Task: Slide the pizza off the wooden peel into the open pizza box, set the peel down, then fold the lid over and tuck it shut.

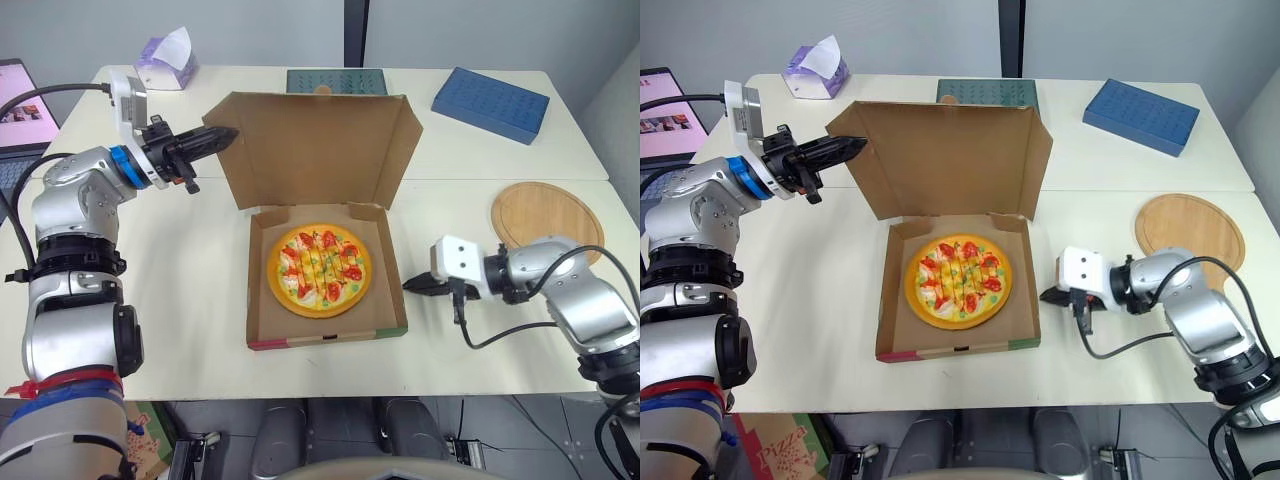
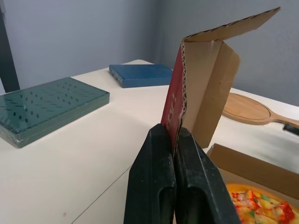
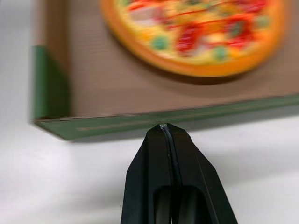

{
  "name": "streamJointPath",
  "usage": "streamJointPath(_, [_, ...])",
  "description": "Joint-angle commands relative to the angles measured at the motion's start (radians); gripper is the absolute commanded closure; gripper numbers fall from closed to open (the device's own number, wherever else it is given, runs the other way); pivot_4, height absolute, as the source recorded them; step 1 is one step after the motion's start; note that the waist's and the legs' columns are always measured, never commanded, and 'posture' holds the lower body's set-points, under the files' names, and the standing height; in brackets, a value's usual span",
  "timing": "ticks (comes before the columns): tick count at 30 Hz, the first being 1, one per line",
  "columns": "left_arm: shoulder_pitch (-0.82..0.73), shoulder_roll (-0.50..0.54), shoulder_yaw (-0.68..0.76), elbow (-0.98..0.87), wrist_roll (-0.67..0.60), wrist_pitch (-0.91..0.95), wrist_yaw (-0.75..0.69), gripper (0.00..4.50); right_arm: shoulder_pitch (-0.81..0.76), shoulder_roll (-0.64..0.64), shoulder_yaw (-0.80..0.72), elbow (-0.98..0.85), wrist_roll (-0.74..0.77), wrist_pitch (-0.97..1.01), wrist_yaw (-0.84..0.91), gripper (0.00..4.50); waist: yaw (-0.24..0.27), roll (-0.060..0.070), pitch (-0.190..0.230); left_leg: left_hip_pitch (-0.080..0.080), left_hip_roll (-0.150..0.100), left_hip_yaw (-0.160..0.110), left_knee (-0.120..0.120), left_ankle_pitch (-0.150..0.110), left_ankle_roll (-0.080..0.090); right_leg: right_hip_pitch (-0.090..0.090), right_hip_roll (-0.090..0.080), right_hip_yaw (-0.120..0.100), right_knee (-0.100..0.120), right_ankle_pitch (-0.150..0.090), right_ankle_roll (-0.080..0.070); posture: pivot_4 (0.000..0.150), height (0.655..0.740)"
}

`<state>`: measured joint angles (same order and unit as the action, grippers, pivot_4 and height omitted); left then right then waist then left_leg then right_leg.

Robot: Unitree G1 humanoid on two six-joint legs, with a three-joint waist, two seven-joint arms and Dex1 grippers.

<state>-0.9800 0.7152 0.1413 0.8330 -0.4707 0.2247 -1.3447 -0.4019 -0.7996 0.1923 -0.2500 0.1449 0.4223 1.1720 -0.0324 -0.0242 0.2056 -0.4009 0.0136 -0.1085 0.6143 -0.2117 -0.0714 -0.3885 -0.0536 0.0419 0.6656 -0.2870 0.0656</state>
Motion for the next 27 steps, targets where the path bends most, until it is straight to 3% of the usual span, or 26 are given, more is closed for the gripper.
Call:
streamJointPath(1, [-0.047,0.001,0.027,0.024,0.013,-0.029,-0.016,4.5,-0.036,0.032,-0.145,0.008,0.088,0.028,-0.078,4.32,0.002,0.0,0.0,0.0,0.0,0.0,0.0,0.0,0.0,0.0,0.0,0.0,0.0,0.0,0.0,0.15,0.74])
streamJointPath(5, [-0.058,0.001,0.042,0.036,0.018,-0.031,-0.02,4.5,-0.144,0.192,-0.246,0.046,0.146,0.152,-0.296,3.25,-0.006,0.0,0.0,0.0,0.0,-0.001,0.0,0.0,0.0,-0.001,0.0,0.0,0.002,0.0,0.0,0.15,0.74])
streamJointPath(14, [-0.057,-0.002,0.054,0.028,0.024,-0.03,-0.018,4.5,-0.311,0.389,-0.226,0.115,0.127,0.308,-0.573,0.04,-0.01,0.0,0.0,0.0,0.0,-0.001,0.001,0.001,-0.001,-0.005,0.0,0.0,0.013,0.0,0.0,0.15,0.74])
streamJointPath(19, [-0.052,-0.005,0.058,0.024,0.028,-0.033,-0.016,4.5,-0.347,0.43,-0.221,0.135,0.143,0.31,-0.616,0.04,-0.011,0.0,0.0,-0.001,0.0,-0.001,0.0,0.001,-0.001,-0.007,0.0,0.0,0.014,0.0,0.0,0.15,0.74])
streamJointPath(20, [-0.05,-0.006,0.059,0.022,0.029,-0.033,-0.015,4.5,-0.357,0.441,-0.228,0.146,0.143,0.306,-0.629,0.22,-0.011,0.0,0.0,-0.001,0.0,-0.001,0.0,0.001,-0.001,-0.007,0.0,0.0,0.014,0.0,0.0,0.15,0.74])
streamJointPath(22, [-0.05,-0.009,0.067,0.022,0.028,-0.031,-0.001,4.5,-0.374,0.456,-0.239,0.169,0.14,0.294,-0.656,0.67,-0.013,0.0,0.0,-0.001,0.0,-0.001,0.0,0.001,-0.001,-0.007,0.0,0.0,0.014,0.0,0.0,0.15,0.74])
streamJointPath(27, [-0.044,-0.015,0.073,0.011,0.029,-0.025,0.008,4.5,-0.41,0.471,-0.219,0.202,0.13,0.298,-0.687,2.5,-0.015,0.0,0.0,-0.001,0.0,-0.001,0.0,0.001,0.0,-0.008,0.0,0.0,0.014,0.0,0.0,0.15,0.74])
